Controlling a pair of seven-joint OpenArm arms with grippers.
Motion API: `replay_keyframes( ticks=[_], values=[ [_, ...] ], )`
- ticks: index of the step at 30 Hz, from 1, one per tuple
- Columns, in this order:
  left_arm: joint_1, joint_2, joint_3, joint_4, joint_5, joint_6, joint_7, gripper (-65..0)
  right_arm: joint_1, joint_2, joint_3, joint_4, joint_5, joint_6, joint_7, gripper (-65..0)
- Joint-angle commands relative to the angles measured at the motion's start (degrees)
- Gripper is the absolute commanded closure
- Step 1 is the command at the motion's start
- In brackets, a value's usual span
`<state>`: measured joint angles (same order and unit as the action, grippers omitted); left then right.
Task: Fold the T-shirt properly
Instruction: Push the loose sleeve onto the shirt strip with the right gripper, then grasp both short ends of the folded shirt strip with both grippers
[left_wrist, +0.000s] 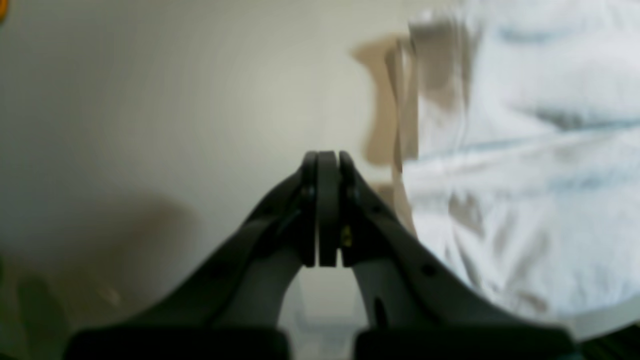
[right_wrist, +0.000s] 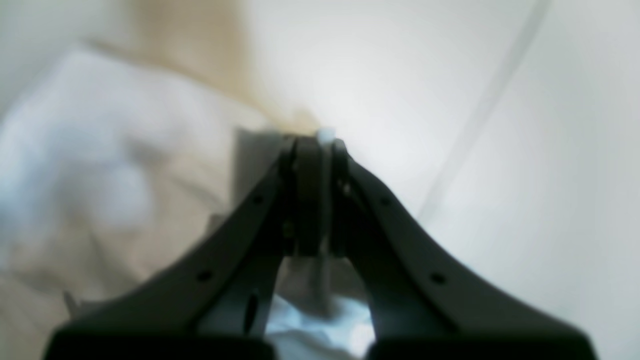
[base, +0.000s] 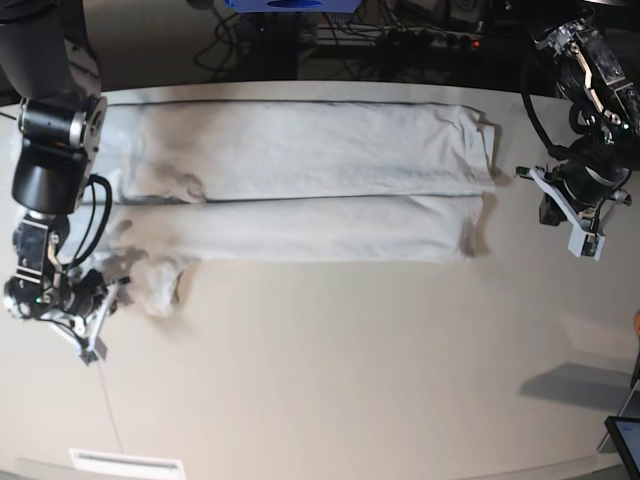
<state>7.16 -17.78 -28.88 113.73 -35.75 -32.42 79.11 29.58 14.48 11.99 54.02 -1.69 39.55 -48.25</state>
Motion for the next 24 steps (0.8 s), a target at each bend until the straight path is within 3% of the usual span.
replay_keyframes(
  ticks=[1, 13, 18, 24],
  values=[
    [-0.4, -1.0, -0.3, 0.8, -0.3, 0.0, -0.8, 0.0, 0.4, 0.2, 0.1, 6.1, 1.2, 0.4, -0.3, 0.0],
    [-3.9, -1.0, 0.1, -1.3, 0.4, 0.0, -0.8, 0.0, -15.8, -3.4, -0.1, 46.4, 1.2, 0.4, -20.1, 0.0],
    [-5.2, 0.0, 0.8, -1.5, 10.6, 0.0, -0.9, 0.0, -22.8, -3.5, -0.1, 59.3, 1.2, 0.4, -25.9, 0.0],
    [-4.7, 0.2, 5.0, -1.5, 19.4, -0.1, -7.0, 0.0, -31.0, -4.9, 0.5, 60.0, 1.2, 0.4, -25.5, 0.0]
  ],
)
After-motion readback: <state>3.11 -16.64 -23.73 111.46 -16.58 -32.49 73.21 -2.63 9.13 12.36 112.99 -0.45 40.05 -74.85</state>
